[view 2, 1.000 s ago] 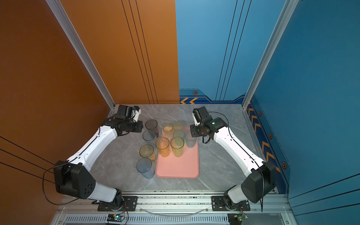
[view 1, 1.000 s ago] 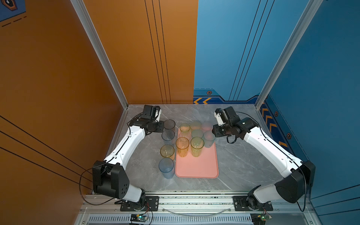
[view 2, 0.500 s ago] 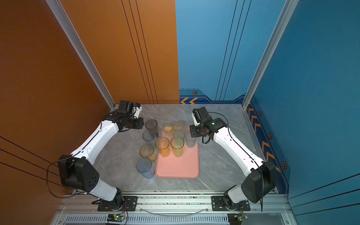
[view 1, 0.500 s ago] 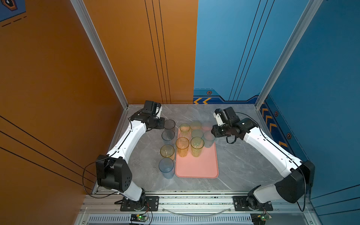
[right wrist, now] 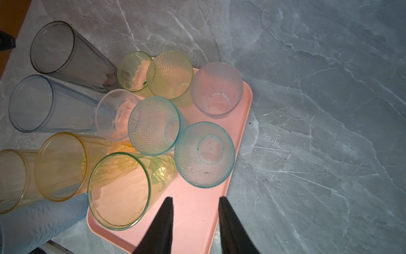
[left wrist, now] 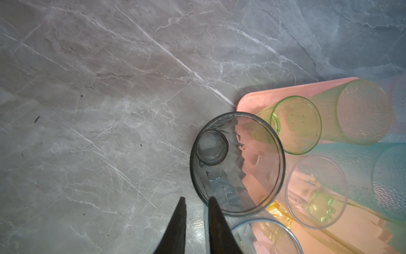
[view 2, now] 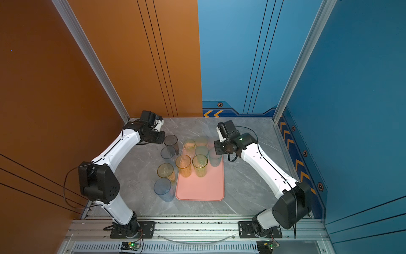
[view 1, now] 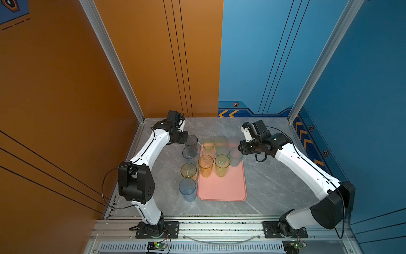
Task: Place the glasses into the tray
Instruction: Pick up the glass from the top-center of the table.
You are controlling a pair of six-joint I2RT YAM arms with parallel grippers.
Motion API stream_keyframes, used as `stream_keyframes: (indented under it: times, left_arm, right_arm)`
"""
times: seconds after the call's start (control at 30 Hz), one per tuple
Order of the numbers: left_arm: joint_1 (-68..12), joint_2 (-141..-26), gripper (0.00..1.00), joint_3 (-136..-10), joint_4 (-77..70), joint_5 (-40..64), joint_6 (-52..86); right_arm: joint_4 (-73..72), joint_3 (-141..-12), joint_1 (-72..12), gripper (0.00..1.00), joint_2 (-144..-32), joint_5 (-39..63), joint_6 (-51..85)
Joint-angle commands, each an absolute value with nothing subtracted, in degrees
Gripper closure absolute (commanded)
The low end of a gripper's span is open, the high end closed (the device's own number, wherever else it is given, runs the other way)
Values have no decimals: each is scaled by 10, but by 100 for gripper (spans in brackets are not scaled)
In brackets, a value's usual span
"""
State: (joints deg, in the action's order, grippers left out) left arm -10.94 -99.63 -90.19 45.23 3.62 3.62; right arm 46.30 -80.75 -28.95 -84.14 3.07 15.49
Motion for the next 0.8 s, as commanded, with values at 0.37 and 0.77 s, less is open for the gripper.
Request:
stream_keyframes:
  times: [0.37, 0.77]
  left_arm:
    - [-116, -1062, 80, -966, 471, 13, 9]
    - [-132, -1108, 80, -1016, 506, -14, -11]
  right_arm:
    - [466, -807, -283, 66, -843, 43, 154]
    - [467, -806, -278, 66, -844, 46, 152]
